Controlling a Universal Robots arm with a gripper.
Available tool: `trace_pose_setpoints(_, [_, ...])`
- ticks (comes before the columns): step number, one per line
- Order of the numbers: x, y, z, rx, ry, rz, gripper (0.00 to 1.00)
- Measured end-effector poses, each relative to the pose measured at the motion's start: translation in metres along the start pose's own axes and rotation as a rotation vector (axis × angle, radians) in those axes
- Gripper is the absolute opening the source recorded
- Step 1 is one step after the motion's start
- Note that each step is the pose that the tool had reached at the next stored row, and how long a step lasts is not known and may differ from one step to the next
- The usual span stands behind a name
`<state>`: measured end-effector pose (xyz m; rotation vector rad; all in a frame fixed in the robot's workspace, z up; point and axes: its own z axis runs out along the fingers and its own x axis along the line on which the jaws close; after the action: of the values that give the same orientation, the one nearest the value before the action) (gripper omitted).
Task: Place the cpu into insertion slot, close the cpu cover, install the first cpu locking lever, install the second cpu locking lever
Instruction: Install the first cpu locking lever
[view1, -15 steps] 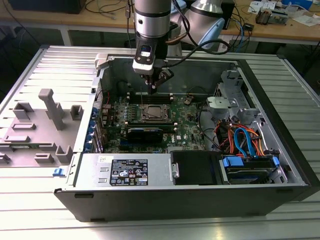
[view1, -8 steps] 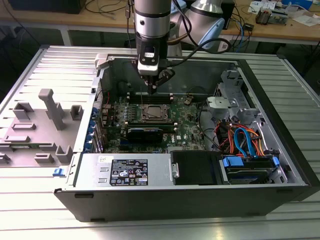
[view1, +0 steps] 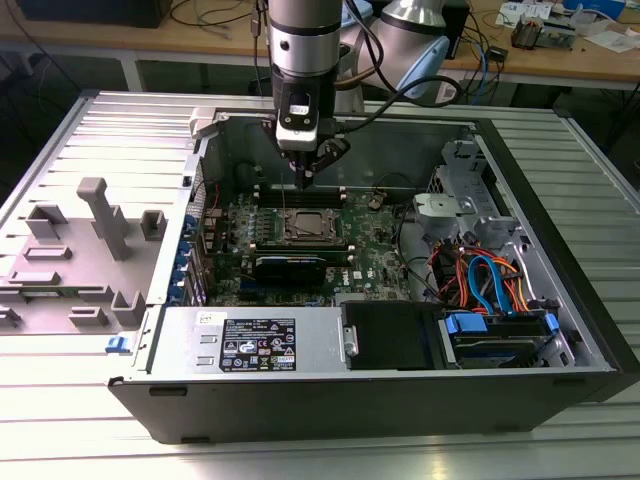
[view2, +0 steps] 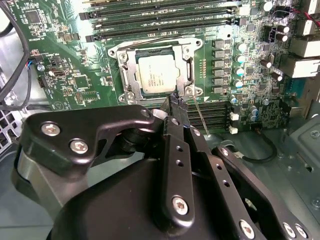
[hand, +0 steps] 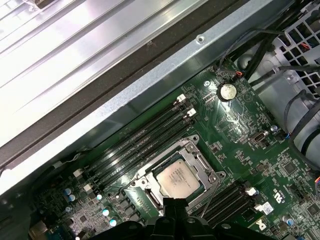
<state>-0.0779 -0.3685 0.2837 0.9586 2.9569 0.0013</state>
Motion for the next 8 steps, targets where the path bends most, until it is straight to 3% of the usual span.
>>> trace_pose_setpoints(6, [0.0000, 0.0000, 0.0001, -0.0001, 0.0000, -0.001, 0.11])
trace_pose_setpoints(8, [0.0003, -0.0001, 0.0002, -0.0011, 0.0003, -0.022, 0.11])
